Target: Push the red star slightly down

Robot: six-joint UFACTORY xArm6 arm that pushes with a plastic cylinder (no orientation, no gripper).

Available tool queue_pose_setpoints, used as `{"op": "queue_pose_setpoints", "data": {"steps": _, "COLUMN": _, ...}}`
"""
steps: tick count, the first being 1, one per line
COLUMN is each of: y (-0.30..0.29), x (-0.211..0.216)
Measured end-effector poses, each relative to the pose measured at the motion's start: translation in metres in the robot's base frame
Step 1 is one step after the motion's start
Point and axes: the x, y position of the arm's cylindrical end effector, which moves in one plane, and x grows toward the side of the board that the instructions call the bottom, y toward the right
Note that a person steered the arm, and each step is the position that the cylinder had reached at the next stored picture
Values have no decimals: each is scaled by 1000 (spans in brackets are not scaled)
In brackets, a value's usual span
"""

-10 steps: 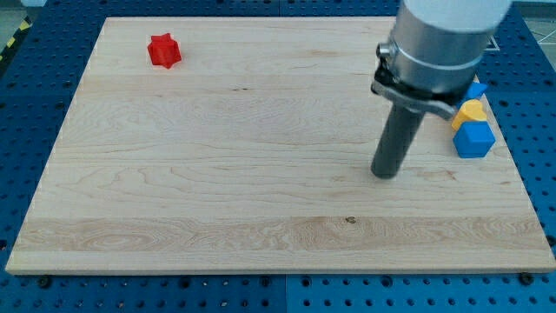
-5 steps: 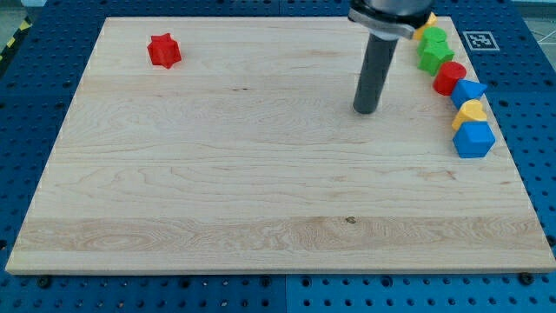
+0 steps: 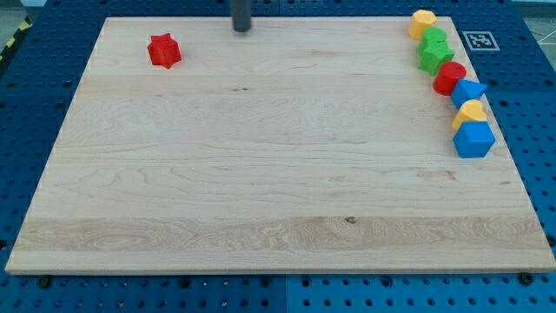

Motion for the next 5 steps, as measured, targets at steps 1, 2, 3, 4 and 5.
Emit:
{"op": "queue_pose_setpoints", "data": {"steps": 1, "y": -77, "x": -5}}
{"op": "queue_pose_setpoints", "data": {"steps": 2, "y": -103, "x": 3}}
{"op": "queue_pose_setpoints", "data": {"steps": 3, "y": -103, "x": 31}}
{"op": "queue_pose_setpoints", "data": {"steps": 4, "y": -103, "x": 44}}
{"op": "queue_pose_setpoints", "data": {"steps": 5, "y": -102, "x": 44}}
